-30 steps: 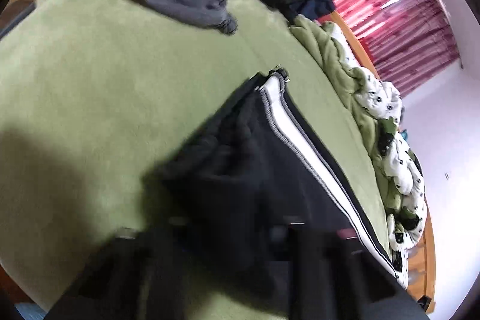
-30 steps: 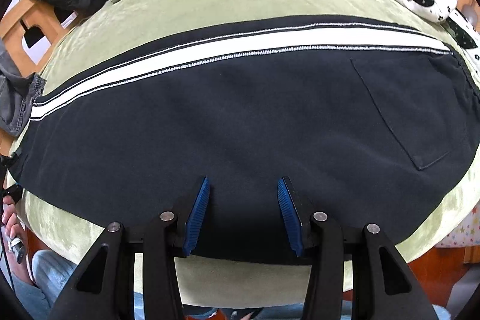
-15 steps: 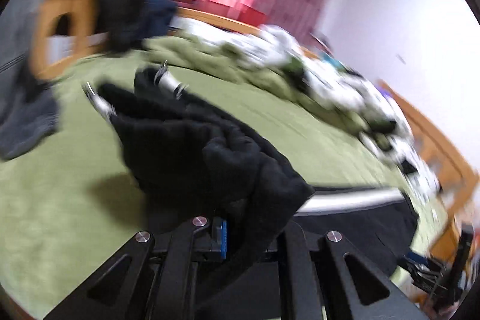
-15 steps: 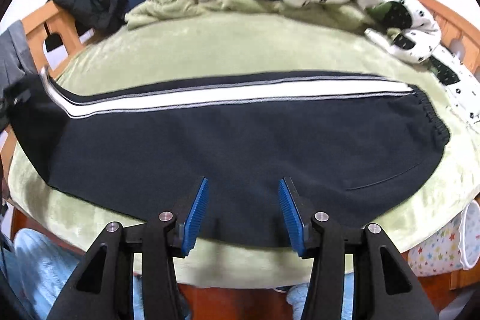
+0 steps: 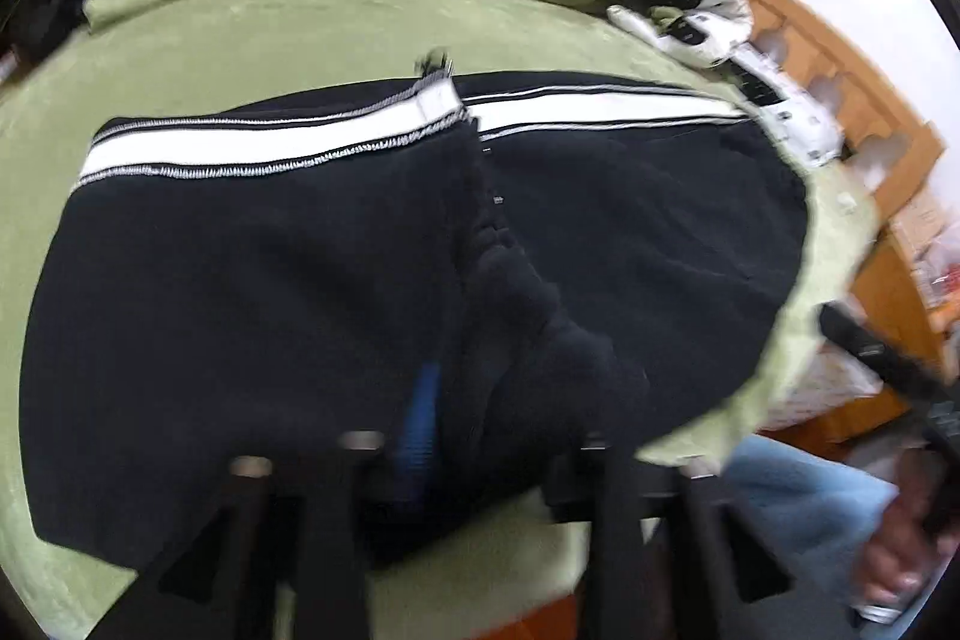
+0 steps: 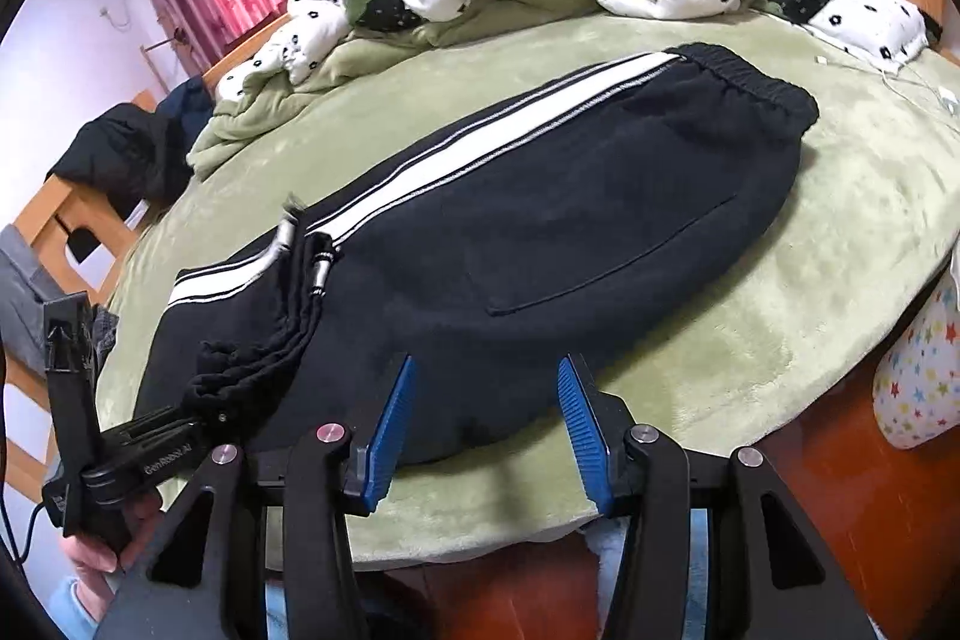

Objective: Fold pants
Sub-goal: 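Carry the cuff toward the waistband with the left tool and release, then grasp the waistband with the right tool and lift it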

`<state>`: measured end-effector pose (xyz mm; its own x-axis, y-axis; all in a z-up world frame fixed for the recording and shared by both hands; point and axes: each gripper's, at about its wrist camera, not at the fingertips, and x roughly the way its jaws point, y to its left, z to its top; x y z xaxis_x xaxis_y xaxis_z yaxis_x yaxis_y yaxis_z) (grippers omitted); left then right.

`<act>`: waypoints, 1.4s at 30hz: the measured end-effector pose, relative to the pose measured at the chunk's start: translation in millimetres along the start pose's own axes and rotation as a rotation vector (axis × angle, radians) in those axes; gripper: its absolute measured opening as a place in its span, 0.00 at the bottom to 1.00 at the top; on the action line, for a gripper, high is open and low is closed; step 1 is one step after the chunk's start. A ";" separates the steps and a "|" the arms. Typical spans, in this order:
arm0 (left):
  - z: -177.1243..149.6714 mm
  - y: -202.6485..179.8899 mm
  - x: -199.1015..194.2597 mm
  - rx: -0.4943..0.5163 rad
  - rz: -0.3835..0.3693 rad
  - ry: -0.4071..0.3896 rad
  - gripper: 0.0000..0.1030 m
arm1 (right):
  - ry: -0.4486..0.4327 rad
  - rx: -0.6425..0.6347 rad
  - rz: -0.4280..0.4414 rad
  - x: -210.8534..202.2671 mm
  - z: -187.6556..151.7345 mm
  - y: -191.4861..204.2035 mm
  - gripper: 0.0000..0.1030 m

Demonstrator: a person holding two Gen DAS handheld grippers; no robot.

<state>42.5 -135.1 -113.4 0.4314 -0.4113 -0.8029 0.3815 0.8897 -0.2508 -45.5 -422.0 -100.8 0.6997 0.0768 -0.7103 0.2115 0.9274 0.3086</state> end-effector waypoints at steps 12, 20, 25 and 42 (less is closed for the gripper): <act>2.8 140.7 -121.9 -0.288 0.134 -0.174 0.64 | 0.073 -0.230 0.161 20.7 11.9 104.6 0.51; 2.8 204.0 -114.2 -0.319 0.146 -0.251 0.66 | 0.224 -0.229 0.141 117.6 48.6 140.0 0.56; 2.3 225.1 -89.4 -0.405 0.064 -0.182 0.66 | 0.318 -0.197 0.147 169.9 34.7 142.4 0.56; -12.9 189.0 -85.8 -0.283 0.106 -0.172 0.66 | 0.174 -0.257 0.057 158.5 33.8 143.6 0.26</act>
<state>67.0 70.9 -98.9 0.5975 -0.3196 -0.7354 0.0961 0.9391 -0.3300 118.9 -289.0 -147.7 0.5736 0.1723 -0.8008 -0.0194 0.9802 0.1970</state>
